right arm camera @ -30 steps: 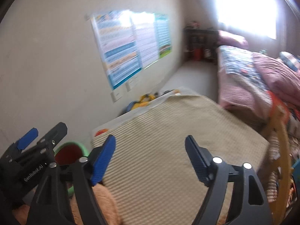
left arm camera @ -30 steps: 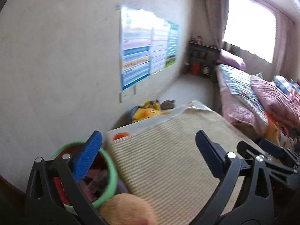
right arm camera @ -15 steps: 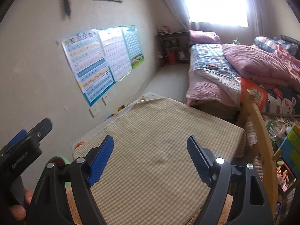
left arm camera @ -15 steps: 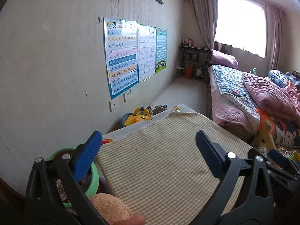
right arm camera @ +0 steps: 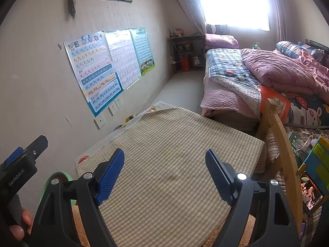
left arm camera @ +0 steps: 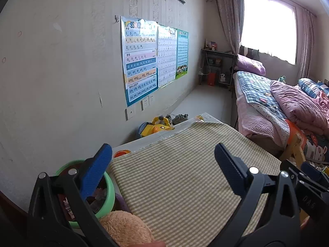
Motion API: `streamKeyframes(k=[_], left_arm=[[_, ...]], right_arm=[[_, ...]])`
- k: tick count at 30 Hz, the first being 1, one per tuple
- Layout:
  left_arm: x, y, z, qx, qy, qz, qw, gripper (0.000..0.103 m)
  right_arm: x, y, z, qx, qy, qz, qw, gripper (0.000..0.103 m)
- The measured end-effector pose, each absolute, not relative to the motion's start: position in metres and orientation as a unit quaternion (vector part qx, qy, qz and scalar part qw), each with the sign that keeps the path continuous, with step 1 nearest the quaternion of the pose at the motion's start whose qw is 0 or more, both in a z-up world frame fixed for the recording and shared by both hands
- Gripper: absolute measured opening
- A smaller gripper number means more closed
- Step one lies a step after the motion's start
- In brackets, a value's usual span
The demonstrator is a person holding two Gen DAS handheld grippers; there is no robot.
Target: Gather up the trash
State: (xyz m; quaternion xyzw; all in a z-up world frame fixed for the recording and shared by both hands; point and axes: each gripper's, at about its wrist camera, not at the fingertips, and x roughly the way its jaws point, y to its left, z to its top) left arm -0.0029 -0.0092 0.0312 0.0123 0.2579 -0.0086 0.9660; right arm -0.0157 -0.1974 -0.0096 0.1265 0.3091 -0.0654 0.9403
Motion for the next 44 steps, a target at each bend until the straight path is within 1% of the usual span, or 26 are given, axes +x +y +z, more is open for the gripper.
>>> streamKeyframes(k=[32,34,37,40,44], left_arm=[[0.007,-0.006,0.017,0.015,0.281,-0.006,0.96,0.098],[0.007,-0.005,0.015,0.013,0.282,-0.009,0.959,0.098],[0.01,-0.006,0.012,0.018,0.284,-0.007,0.959,0.098],[0.014,-0.003,0.006,0.018,0.293,0.005,0.956,0.098],[0.019,0.006,-0.007,0.025,0.309,0.014,0.951,0.098]], right_arm=[[-0.003,-0.2,-0.032,0.123,0.343,-0.072,0.928,0.08],[-0.001,-0.202,-0.037,0.125,0.35,-0.073,0.925,0.08],[0.005,-0.205,-0.048,0.128,0.362,-0.079,0.92,0.085],[0.02,-0.211,-0.069,0.125,0.381,-0.089,0.912,0.089],[0.055,-0.231,-0.113,0.123,0.409,-0.12,0.896,0.09]])
